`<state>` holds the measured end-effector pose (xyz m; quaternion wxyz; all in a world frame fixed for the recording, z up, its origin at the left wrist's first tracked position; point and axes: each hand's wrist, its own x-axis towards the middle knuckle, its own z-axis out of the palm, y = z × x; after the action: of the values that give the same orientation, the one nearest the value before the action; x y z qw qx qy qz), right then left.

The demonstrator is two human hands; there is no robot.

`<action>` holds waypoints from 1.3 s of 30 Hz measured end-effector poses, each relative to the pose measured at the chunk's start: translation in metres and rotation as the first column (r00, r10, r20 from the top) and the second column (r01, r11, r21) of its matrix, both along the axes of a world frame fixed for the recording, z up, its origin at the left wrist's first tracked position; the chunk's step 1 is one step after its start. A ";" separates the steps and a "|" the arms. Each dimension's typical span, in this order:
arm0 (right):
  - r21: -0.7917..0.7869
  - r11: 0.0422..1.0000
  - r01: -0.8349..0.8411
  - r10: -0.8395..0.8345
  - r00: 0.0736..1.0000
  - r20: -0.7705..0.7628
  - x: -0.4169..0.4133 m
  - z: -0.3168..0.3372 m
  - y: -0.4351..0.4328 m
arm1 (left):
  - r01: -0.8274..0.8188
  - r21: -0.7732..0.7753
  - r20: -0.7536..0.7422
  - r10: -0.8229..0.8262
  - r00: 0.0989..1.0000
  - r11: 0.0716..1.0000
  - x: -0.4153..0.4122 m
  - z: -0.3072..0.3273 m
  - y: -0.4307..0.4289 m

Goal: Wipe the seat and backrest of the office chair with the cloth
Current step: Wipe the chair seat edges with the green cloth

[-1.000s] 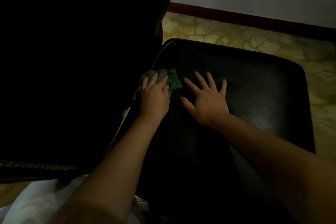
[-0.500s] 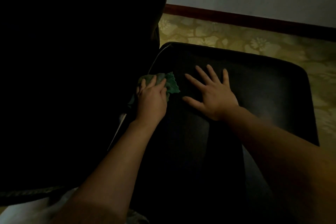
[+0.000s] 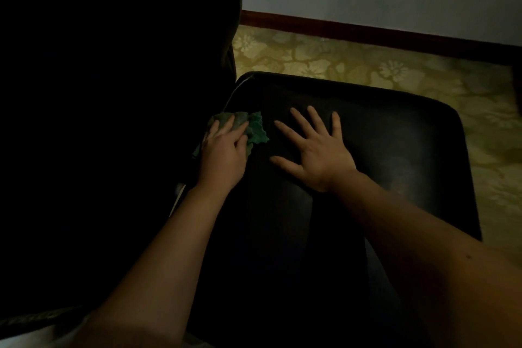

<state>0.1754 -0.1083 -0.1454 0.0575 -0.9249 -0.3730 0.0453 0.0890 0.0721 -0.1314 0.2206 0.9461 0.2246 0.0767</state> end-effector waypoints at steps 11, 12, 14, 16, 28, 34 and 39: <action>0.041 0.999 0.004 -0.004 1.000 0.010 0.002 -0.003 0.000 | 0.014 -0.001 0.016 -0.014 1.000 1.000 -0.006 -0.001 0.000; 0.045 0.999 0.006 -0.007 1.000 0.011 0.002 -0.003 0.000 | 0.013 -0.001 0.009 -0.013 1.000 1.000 0.000 0.000 0.001; 0.046 0.999 0.007 -0.007 1.000 0.008 0.002 -0.002 0.000 | 0.015 0.003 0.008 -0.015 1.000 1.000 0.011 0.000 0.002; 0.046 0.999 0.006 -0.006 1.000 0.003 0.001 -0.002 0.000 | 0.017 -0.002 0.026 -0.017 1.000 1.000 0.020 0.000 0.005; 0.052 0.999 0.008 -0.008 1.000 -0.007 0.001 0.000 -0.001 | 0.002 -0.004 0.055 -0.002 0.998 1.000 0.014 0.001 -0.005; 0.068 0.998 0.001 -0.001 1.000 0.006 0.000 -0.002 0.000 | 0.037 0.028 0.038 -0.038 0.999 0.999 -0.023 -0.003 -0.012; 0.076 0.997 0.002 -0.002 1.000 0.004 0.001 -0.003 -0.001 | 0.086 0.019 0.074 -0.087 0.993 0.996 -0.038 0.000 -0.026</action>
<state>0.1766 -0.1096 -0.1489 0.0921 -0.9225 -0.3737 0.0291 0.0512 0.0464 -0.1314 0.2243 0.9531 0.1744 0.1043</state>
